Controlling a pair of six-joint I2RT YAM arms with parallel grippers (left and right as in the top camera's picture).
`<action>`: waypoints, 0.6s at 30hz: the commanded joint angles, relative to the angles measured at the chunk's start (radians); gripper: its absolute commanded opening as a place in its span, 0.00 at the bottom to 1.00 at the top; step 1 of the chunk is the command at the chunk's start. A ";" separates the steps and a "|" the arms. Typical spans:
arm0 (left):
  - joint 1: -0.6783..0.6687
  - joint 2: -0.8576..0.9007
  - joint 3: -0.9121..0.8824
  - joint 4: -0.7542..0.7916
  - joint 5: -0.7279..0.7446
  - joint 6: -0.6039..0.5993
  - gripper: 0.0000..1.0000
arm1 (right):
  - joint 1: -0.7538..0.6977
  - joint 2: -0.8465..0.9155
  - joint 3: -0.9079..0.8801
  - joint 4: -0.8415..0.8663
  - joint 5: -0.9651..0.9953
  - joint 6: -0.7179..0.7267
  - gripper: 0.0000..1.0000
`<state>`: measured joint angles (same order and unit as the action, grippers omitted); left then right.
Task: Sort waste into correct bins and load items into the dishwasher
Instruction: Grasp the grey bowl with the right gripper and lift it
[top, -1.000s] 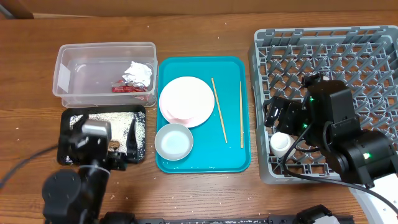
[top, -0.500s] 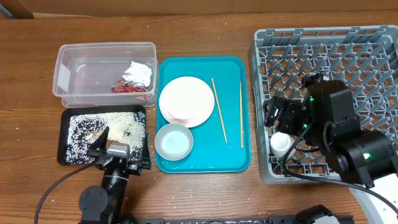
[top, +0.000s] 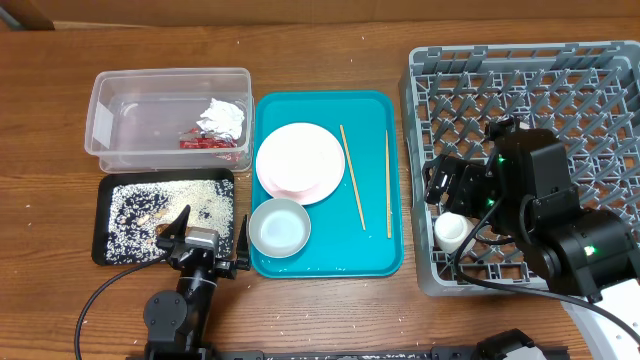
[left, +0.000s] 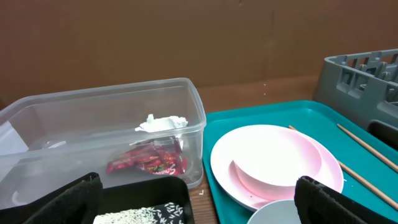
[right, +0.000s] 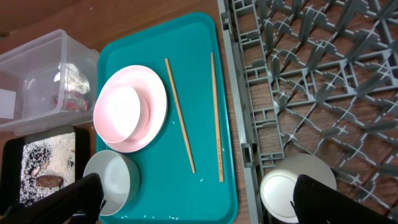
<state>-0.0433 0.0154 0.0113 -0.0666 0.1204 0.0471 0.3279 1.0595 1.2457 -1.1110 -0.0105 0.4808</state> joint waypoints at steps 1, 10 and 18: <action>0.003 -0.011 -0.006 0.003 0.007 -0.021 1.00 | -0.004 -0.003 0.018 0.005 0.010 -0.006 1.00; 0.003 -0.011 -0.006 0.003 0.007 -0.021 1.00 | -0.004 -0.003 0.018 0.005 0.010 -0.006 1.00; 0.003 -0.011 -0.006 0.003 0.007 -0.021 1.00 | -0.004 -0.003 0.018 0.006 0.003 -0.005 1.00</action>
<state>-0.0433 0.0154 0.0109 -0.0666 0.1204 0.0429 0.3279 1.0595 1.2457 -1.1107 -0.0105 0.4812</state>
